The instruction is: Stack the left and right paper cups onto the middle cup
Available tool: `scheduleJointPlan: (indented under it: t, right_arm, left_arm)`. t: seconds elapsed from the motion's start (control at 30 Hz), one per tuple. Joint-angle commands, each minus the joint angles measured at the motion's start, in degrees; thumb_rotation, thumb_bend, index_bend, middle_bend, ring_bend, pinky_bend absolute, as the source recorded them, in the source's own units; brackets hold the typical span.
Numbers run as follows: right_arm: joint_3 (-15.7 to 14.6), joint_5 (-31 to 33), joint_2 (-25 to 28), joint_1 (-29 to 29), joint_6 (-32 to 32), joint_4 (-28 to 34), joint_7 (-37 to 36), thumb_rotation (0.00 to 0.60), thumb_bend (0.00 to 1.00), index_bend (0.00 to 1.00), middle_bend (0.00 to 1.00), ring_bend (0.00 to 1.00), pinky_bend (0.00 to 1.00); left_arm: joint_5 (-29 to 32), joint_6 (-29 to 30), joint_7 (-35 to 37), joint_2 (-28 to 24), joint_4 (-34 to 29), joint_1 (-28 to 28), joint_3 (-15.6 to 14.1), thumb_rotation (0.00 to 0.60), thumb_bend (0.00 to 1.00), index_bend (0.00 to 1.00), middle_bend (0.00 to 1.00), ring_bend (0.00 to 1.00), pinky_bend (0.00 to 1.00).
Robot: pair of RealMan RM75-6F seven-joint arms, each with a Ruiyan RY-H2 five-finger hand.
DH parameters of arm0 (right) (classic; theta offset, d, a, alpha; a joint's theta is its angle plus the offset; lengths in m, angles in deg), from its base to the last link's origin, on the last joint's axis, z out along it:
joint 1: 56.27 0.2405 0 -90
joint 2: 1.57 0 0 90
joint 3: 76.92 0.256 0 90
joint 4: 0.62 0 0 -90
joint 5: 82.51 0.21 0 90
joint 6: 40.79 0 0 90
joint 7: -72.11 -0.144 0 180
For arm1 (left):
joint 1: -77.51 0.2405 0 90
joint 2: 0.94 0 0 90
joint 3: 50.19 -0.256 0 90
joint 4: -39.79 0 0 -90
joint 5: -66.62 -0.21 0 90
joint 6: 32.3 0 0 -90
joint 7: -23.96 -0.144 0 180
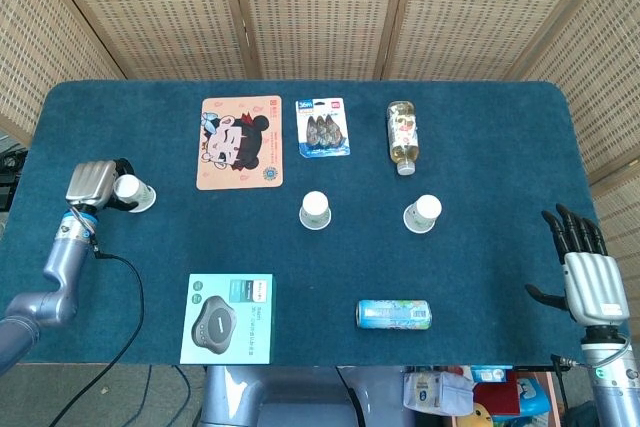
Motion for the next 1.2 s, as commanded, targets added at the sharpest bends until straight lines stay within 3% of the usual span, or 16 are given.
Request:
scheduleJointPlan:
  t: [0.03,0.23,0.4,0.53,0.63,0.73,0.9,1.2]
  right_arm:
    - [0.0,0.0,0.0,0.0,0.0,0.0,0.0,0.6,0.0,0.0,0.0,0.0,0.0]
    - [0.0,0.1,0.0,0.1,0.1,0.1,-0.1,0.6,0.0,0.0,0.0,0.0,0.0]
    - [0.2,0.5,0.0,0.4,0.5,-0.1,-0.3,0.6,0.0,0.0,0.0,0.0,0.0]
    - [0.6,1.2,0.1,0.6,0.8,-0.3,-0.9,0.6,0.0,0.0,0.0,0.0,0.0]
    - [1.0,2.0,0.4,0.6,0.8,-0.6,-1.6,0.6,0.0,0.0,0.0,0.0,0.0]
    - [1.2,2.8,0.5,0.6,1.1,-1.1,-2.3,0.6,0.0,0.0,0.0,0.0,0.0]
    - [1.8,4.5,0.9,0.6,1.7,-2.1,-3.7,0.6,0.0,0.0,0.0,0.0,0.0]
    - [2.2,5.6,1.3,0.5,2.2,-3.0,-5.3,0.6,0.0,0.0,0.0,0.0,0.0]
  left_arm:
    - [-0.2,0.8,0.1,-0.5,-0.8,0.3,0.1,0.6,0.13,0.44,0.49,0.43,0.4]
    - [-3.4,7.5,2.0,-3.9,-9.0,0.8,0.9,0.6,0.16,0.44,0.49,0.43,0.4]
    - [-10.5,15.6,3.2,-8.7,-23.3,-0.8,2.2,0.6,0.19,0.45,0.5,0.44,0.4]
    - [-12.4,15.5,-2.1,-11.4,-33.7,-4.4,4.0,0.6,0.19,0.45,0.5,0.44,0.4]
    - [-10.5,12.1,-9.0,-11.7,-39.3,-8.4,5.7,0.6,0.19,0.45,0.5,0.44,0.4]
    - [-7.1,7.4,-13.3,-10.9,-41.4,-12.3,6.8,0.6,0.19,0.45,0.5,0.44,0.4]
    - [-0.1,2.6,-20.2,-5.9,-39.4,-19.0,8.4,0.6,0.19,0.45,0.5,0.44,0.4]
    - [8.1,0.0,-27.6,-0.5,-35.2,-24.7,7.5,0.6,0.19,0.45,0.5,0.44,0.4]
